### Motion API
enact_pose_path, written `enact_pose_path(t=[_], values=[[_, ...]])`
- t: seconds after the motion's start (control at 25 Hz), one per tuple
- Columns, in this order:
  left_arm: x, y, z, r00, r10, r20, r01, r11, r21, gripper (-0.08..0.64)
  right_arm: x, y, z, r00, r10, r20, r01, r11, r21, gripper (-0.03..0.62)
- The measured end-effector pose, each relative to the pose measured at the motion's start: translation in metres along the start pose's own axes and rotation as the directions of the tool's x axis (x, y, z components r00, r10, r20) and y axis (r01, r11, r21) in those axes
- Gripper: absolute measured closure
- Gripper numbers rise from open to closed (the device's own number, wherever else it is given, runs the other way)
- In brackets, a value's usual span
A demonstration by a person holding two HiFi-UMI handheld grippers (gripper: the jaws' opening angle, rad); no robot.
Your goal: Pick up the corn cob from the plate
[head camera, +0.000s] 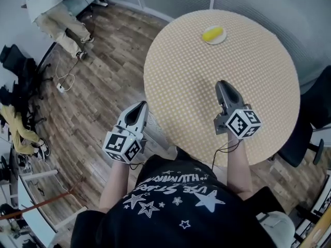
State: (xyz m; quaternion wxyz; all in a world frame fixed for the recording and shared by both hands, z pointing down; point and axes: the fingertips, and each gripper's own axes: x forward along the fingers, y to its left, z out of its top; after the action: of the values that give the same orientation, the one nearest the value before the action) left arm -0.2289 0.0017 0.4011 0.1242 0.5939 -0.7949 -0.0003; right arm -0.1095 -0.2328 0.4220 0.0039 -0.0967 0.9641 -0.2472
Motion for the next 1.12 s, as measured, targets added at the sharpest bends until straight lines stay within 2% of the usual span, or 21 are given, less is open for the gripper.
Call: enact_pose_path(t=[0.16, 0.32, 0.52, 0.6, 0.84, 1.12], values=[[0.020, 0.006, 0.003, 0.999, -0.044, -0.014, 0.044, 0.999, 0.004, 0.549, 0.002, -0.005, 0.001, 0.999, -0.034, 0.015, 0.034, 0.999, 0.011, 0.517], [0.047, 0.019, 0.008, 0.994, -0.107, -0.020, 0.107, 0.994, 0.007, 0.548, 0.005, -0.015, -0.002, 0.994, -0.106, 0.030, 0.105, 0.994, 0.032, 0.517], [0.093, 0.046, 0.011, 0.975, -0.219, -0.039, 0.219, 0.976, 0.000, 0.549, 0.010, -0.017, -0.002, 0.974, -0.219, 0.063, 0.218, 0.976, 0.030, 0.517], [0.112, 0.053, 0.017, 0.960, -0.277, -0.046, 0.278, 0.960, 0.011, 0.549, 0.012, -0.016, -0.001, 0.959, -0.271, 0.086, 0.269, 0.962, 0.040, 0.517], [0.157, 0.073, 0.031, 0.892, -0.446, -0.072, 0.450, 0.892, 0.047, 0.548, 0.025, -0.012, 0.005, 0.895, -0.424, 0.138, 0.420, 0.906, 0.060, 0.517], [0.192, 0.108, 0.045, 0.834, -0.545, -0.086, 0.550, 0.834, 0.042, 0.548, 0.053, 0.001, 0.007, 0.825, -0.536, 0.179, 0.528, 0.844, 0.095, 0.517]])
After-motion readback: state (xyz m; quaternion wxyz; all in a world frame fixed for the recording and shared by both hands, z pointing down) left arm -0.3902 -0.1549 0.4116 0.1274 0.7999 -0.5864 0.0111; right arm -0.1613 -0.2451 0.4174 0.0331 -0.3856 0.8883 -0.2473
